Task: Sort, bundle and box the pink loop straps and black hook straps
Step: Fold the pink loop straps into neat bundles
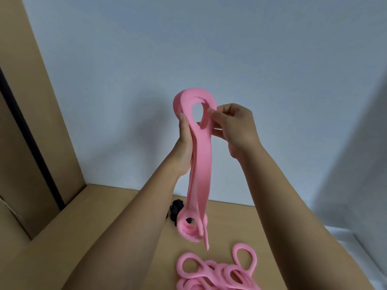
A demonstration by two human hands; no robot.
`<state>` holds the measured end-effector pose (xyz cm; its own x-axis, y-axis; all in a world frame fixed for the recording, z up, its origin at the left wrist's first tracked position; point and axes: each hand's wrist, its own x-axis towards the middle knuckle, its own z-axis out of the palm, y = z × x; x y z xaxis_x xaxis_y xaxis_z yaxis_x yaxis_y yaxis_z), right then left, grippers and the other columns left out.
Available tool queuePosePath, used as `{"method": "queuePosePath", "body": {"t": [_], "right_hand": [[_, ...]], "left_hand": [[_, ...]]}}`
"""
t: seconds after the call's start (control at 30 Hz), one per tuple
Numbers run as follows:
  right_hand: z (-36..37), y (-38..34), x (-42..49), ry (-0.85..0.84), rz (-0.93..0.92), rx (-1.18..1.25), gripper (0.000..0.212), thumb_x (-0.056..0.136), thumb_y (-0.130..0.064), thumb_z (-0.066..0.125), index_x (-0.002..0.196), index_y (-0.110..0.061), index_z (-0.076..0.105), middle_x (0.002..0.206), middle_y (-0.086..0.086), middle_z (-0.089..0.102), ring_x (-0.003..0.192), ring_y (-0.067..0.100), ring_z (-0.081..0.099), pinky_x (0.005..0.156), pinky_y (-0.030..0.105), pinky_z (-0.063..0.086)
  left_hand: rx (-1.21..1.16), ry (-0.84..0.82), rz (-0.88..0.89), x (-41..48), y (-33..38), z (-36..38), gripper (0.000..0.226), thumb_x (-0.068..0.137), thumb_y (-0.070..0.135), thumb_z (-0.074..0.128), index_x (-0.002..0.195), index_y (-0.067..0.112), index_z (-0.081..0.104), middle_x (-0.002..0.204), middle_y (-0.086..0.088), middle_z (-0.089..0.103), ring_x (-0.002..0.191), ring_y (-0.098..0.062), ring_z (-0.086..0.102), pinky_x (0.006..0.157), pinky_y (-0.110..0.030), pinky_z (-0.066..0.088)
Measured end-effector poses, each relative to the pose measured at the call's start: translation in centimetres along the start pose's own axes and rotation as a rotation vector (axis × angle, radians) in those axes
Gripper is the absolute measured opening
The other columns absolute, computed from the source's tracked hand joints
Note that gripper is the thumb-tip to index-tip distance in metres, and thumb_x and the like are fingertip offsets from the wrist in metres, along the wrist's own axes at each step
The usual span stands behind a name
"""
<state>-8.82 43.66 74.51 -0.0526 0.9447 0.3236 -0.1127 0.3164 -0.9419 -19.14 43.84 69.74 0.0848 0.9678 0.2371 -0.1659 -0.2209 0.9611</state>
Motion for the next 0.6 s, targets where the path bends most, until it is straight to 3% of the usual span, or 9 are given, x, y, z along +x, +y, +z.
{"method": "queuePosePath", "body": {"t": [0.17,0.27,0.33,0.37,0.43,0.5,0.6], "right_hand": [[0.1,1.1,-0.1,0.089,-0.032,-0.025,0.011,0.086,-0.004,0.063,0.077,-0.002,0.056,0.070,0.016,0.063,0.065,0.027,0.065,0.067,0.036,0.060],[-0.2,1.6,0.0,0.107,-0.032,-0.042,0.015,0.084,-0.005,0.065,0.073,-0.004,0.056,0.073,0.018,0.064,0.067,0.029,0.065,0.070,0.041,0.060],[-0.4,1.6,0.0,0.099,-0.029,-0.063,0.016,0.083,-0.005,0.067,0.071,-0.004,0.056,0.074,0.021,0.064,0.066,0.030,0.064,0.068,0.042,0.058],[-0.5,1.6,-0.1,0.089,-0.029,-0.071,0.016,0.082,-0.005,0.068,0.071,-0.003,0.056,0.076,0.023,0.064,0.065,0.029,0.064,0.064,0.039,0.057],[-0.7,1.5,-0.2,0.067,-0.033,-0.087,0.018,0.082,-0.004,0.068,0.070,-0.004,0.055,0.074,0.021,0.063,0.057,0.019,0.063,0.049,0.024,0.051],[-0.9,1.5,-0.2,0.058,-0.037,-0.110,0.020,0.083,-0.003,0.067,0.069,-0.004,0.054,0.067,0.013,0.060,0.046,0.006,0.058,0.041,0.014,0.041],[-1.0,2.0,-0.1,0.056,-0.011,-0.086,0.018,0.083,-0.005,0.067,0.070,-0.004,0.056,0.072,0.015,0.064,0.057,0.016,0.065,0.049,0.020,0.049]], "left_hand": [[0.006,-0.016,-0.011,-0.4,-1.0,0.2,0.101,0.060,0.074,0.013,0.126,0.008,0.052,0.063,0.009,0.053,0.064,-0.007,0.046,0.062,-0.022,0.038],[0.010,-0.031,-0.018,-0.7,-1.4,0.1,0.057,0.087,0.066,0.030,0.101,0.018,0.058,0.067,0.006,0.051,0.067,-0.008,0.045,0.066,-0.023,0.037],[0.022,-0.067,0.013,-0.8,-1.5,0.0,0.020,0.082,0.039,0.051,0.086,0.022,0.060,0.064,0.011,0.056,0.066,-0.006,0.048,0.066,-0.021,0.037],[0.027,-0.072,0.031,-0.8,-1.6,0.1,0.013,0.075,0.026,0.054,0.085,0.021,0.061,0.065,0.013,0.060,0.066,-0.003,0.052,0.067,-0.020,0.038],[0.041,-0.035,0.017,-0.7,-1.8,0.1,0.021,0.066,0.014,0.055,0.085,0.018,0.063,0.072,0.009,0.062,0.068,-0.005,0.054,0.068,-0.021,0.038],[0.055,0.005,-0.010,-0.6,-2.0,0.1,0.022,0.064,0.014,0.057,0.085,0.014,0.062,0.075,0.003,0.058,0.068,-0.010,0.051,0.067,-0.022,0.039],[0.072,0.021,0.002,-0.4,-2.2,0.0,0.015,0.075,0.009,0.062,0.090,0.010,0.063,0.081,-0.004,0.059,0.066,-0.012,0.056,0.069,-0.023,0.046]]}}
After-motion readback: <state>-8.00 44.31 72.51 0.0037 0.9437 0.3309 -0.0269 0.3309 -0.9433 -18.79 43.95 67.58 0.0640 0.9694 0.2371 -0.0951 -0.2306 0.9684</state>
